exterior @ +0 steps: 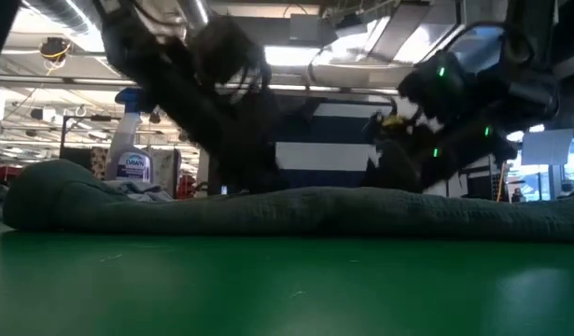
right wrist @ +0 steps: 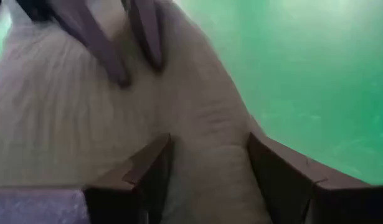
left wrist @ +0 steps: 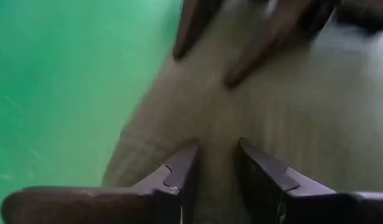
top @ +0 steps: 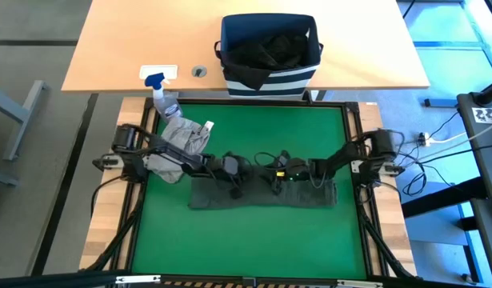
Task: Fold Laundry from Bin
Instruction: Fold the green shirt
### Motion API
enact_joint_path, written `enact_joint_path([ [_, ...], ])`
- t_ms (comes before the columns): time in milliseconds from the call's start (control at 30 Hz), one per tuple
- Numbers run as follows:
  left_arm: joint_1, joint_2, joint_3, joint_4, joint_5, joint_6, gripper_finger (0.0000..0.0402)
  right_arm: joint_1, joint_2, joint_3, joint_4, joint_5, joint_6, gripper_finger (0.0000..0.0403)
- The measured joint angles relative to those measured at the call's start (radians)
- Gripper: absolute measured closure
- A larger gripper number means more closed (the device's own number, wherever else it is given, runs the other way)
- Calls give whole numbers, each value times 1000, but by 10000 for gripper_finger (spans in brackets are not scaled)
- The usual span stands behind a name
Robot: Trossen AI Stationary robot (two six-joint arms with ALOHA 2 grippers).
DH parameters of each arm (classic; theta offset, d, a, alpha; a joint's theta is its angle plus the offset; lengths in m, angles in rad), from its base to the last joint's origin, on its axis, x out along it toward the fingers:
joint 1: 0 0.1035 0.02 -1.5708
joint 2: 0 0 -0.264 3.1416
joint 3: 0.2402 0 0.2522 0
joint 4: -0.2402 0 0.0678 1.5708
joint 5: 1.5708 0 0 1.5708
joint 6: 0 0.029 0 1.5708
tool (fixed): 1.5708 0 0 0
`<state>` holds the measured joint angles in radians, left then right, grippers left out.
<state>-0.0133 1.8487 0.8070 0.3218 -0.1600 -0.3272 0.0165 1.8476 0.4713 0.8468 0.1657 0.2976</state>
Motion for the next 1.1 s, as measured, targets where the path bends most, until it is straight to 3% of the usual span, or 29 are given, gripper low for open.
enact_joint_path([
  [167,15,61,6,-19,-11,32,309,-12,84,2,39,14,-37,185],
  [367,28,42,5,-59,4,106,314,-10,79,-6,38,25,-62,185],
  [667,25,-212,-2,-292,65,95,315,-11,-167,-18,-188,-77,-73,185],
  [833,-13,-325,0,-329,184,7,315,8,-298,-16,-135,-184,-10,185],
  [967,-84,-331,0,-378,217,-38,315,86,-294,-12,-25,-190,11,185],
  [1100,-170,-301,-38,-439,152,-43,315,153,-194,5,-34,-115,-34,185],
])
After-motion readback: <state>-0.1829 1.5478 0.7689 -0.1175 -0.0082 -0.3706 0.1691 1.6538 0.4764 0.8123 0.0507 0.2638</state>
